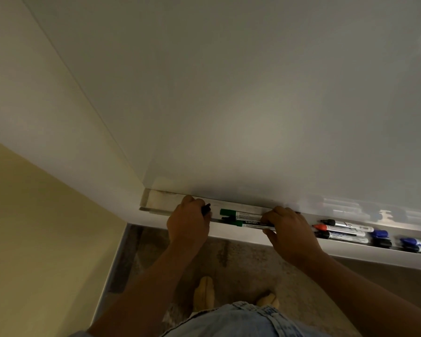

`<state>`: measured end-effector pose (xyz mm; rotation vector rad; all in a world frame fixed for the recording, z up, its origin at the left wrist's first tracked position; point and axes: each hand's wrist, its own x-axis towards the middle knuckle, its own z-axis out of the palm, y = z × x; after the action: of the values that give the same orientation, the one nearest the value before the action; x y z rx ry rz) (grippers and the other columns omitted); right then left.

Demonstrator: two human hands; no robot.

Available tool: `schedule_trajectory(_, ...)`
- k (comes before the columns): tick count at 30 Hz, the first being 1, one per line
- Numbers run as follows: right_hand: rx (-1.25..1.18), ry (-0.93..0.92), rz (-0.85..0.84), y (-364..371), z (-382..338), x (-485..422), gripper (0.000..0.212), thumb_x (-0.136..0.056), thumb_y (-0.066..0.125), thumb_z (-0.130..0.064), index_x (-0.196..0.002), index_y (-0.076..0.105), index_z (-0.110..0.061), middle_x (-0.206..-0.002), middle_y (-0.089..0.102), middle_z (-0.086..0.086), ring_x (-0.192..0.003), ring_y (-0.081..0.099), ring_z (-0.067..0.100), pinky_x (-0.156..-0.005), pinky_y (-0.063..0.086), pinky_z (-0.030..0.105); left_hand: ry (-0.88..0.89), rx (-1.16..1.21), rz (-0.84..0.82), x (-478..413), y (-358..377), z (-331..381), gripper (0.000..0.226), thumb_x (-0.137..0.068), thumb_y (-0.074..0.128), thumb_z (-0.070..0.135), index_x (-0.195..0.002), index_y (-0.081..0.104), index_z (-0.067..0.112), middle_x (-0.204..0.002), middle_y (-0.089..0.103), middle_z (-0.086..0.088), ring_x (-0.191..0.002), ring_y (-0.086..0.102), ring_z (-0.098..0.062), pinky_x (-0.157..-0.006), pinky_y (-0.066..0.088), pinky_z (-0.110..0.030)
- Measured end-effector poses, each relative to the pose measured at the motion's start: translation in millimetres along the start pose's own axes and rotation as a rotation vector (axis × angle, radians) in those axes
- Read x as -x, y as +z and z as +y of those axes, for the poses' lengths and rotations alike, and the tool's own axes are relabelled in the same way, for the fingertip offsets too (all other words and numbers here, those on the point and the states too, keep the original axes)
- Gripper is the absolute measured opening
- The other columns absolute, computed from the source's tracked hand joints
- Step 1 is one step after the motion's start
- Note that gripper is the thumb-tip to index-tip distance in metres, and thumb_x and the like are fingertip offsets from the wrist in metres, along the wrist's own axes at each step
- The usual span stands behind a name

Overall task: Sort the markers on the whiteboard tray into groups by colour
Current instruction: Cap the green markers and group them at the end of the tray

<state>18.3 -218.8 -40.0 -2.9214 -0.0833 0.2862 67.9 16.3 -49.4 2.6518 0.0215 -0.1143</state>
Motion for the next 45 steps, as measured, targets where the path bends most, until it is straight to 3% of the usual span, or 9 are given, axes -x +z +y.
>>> schedule_trajectory(6,-0.022,0.000,0.016,0,0,1,0.023,-0.085,0.062,-0.033,-0.108,0.063,-0.028,-0.104,0.061,-0.007,-0.092,0.052,0.011,-0.085,0.043,0.030,-0.046,0.109,0.099,-3,-20,-16,0.022,-0.087,0.063,0.036,-0.101,0.067,0.019,-0.102,0.061,0.001,-0.081,0.057,-0.014,-0.066,0.042,-0.026)
schedule_trajectory(13,-0.055,-0.006,0.050,-2,-2,3,0.022,-0.084,0.065,-0.032,-0.105,0.063,-0.027,-0.101,0.062,-0.006,-0.088,0.053,0.010,-0.082,0.045,0.031,-0.103,0.000,-0.069,-10,-28,-23,0.025,-0.088,0.061,0.035,-0.107,0.066,0.019,-0.108,0.055,-0.004,-0.091,0.060,-0.023,-0.073,0.049,-0.035)
schedule_trajectory(16,-0.080,-0.006,0.068,-4,-3,4,0.021,-0.083,0.066,-0.030,-0.104,0.063,-0.027,-0.100,0.062,-0.006,-0.087,0.052,0.009,-0.081,0.045,0.030,-0.115,0.004,-0.054,-13,-27,-24,0.020,-0.088,0.063,0.029,-0.106,0.067,0.020,-0.109,0.054,-0.004,-0.091,0.060,-0.024,-0.074,0.050,-0.037)
schedule_trajectory(20,-0.093,-0.012,0.070,-6,-5,5,0.023,-0.084,0.065,-0.030,-0.107,0.063,-0.026,-0.102,0.062,-0.006,-0.088,0.052,0.009,-0.083,0.044,0.030,-0.130,0.107,-0.005,-13,-24,-28,0.039,-0.082,0.071,0.026,-0.117,0.057,0.018,-0.116,0.055,-0.006,-0.100,0.059,-0.028,-0.080,0.054,-0.044)
schedule_trajectory(23,-0.100,-0.015,0.074,-8,-6,6,0.023,-0.084,0.064,-0.030,-0.107,0.063,-0.026,-0.101,0.062,-0.006,-0.087,0.051,0.009,-0.081,0.043,0.028,-0.137,0.119,0.039,-14,-24,-37,0.047,-0.077,0.075,0.033,-0.117,0.056,0.019,-0.114,0.056,-0.004,-0.098,0.059,-0.026,-0.074,0.051,-0.038)
schedule_trajectory(31,-0.125,-0.006,0.072,-10,-8,12,0.023,-0.084,0.064,-0.031,-0.106,0.062,-0.027,-0.101,0.062,-0.008,-0.088,0.052,0.008,-0.081,0.043,0.027,-0.150,-0.009,0.015,-16,-26,-52,0.024,-0.086,0.064,0.034,-0.108,0.066,0.027,-0.100,0.063,-0.002,-0.088,0.062,-0.026,-0.066,0.043,-0.032)
schedule_trajectory(36,-0.227,-0.004,0.108,-22,-16,18,0.022,-0.085,0.065,-0.027,-0.106,0.063,-0.025,-0.097,0.059,-0.010,-0.084,0.052,0.004,-0.077,0.045,0.024,-0.101,0.338,0.024,-8,-33,-43,0.031,-0.082,0.071,0.022,-0.111,0.061,0.025,-0.094,0.068,0.005,-0.080,0.064,-0.010,-0.067,0.049,-0.025)
schedule_trajectory(40,-0.375,0.028,0.162,-38,-26,31,0.022,-0.084,0.066,-0.024,-0.106,0.062,-0.027,-0.094,0.058,-0.018,-0.083,0.052,-0.004,-0.074,0.042,0.017,-0.020,0.681,-0.017,6,-49,-23,0.026,-0.079,0.075,0.012,-0.103,0.067,0.018,-0.093,0.070,0.007,-0.083,0.065,0.000,-0.070,0.050,-0.009)
schedule_trajectory(45,-0.493,0.002,0.210,-66,-37,48,0.027,-0.085,0.064,-0.024,-0.108,0.059,-0.036,-0.094,0.058,-0.030,-0.085,0.059,-0.003,-0.055,0.047,0.013,0.054,0.850,-0.117,27,-72,0,0.029,-0.080,0.072,0.011,-0.103,0.068,0.027,-0.102,0.069,0.009,-0.097,0.065,-0.006,-0.081,0.055,-0.021)
